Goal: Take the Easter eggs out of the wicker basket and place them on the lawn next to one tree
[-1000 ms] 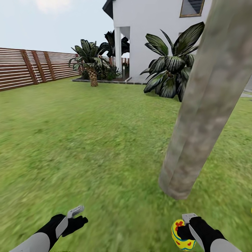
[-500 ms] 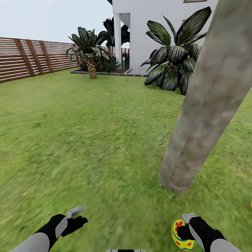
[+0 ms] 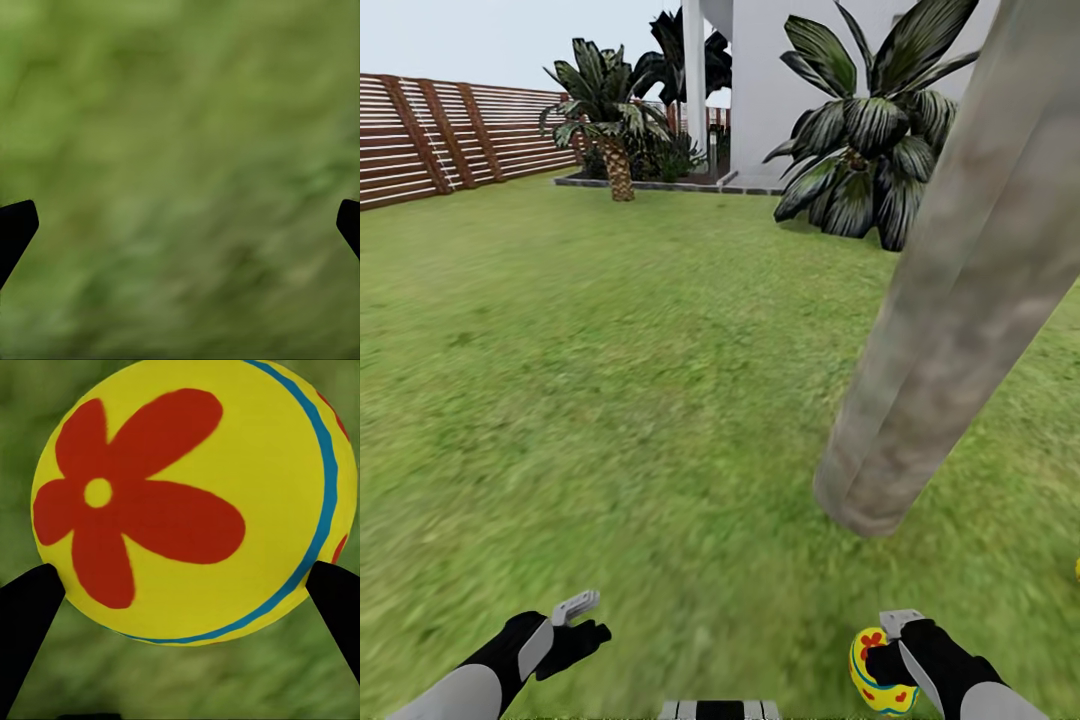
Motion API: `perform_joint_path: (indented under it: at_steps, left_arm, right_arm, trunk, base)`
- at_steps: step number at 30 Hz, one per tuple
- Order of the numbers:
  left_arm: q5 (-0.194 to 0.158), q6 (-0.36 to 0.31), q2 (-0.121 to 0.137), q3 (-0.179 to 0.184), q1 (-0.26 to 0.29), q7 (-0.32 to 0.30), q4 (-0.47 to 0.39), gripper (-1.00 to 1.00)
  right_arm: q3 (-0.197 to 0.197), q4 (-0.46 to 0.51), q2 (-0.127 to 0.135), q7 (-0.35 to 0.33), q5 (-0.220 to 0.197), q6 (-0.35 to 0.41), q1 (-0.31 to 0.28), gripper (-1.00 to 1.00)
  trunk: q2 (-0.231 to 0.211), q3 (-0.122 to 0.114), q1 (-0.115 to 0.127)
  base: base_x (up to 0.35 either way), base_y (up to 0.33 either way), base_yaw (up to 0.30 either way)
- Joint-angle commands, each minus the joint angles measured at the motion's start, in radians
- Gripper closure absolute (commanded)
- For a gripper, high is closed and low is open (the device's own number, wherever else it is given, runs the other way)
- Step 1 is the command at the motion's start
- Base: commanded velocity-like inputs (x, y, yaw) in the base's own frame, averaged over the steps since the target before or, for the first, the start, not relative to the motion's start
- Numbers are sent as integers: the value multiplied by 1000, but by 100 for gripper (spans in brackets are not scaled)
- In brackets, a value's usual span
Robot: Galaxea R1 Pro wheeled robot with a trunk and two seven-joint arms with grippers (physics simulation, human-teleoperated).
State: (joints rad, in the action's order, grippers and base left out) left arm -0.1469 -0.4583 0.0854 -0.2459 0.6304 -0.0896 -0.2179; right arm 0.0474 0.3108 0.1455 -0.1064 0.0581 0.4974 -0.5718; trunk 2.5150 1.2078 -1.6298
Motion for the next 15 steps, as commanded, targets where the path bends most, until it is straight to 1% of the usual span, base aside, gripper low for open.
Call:
perform_joint_path:
  at_steps: [1,11,15]
  left_arm:
    - [-10,-6,0,0,0,1,-1,-100]
    - [-10,-6,-1,2,0,2,-1,-100]
    - [-11,-5,-1,1,0,1,-4,-100]
  right_arm:
    - [5,2,1,-6,6,6,0,100]
    - [4,2,2,-5,5,5,0,100]
    - [2,2,3,-6,3,3,0,100]
  trunk:
    - [1,5,0]
    - [3,43,-5]
    - [3,44,-5]
  base:
    - [0,0,0]
    - [0,0,0]
    - [0,0,0]
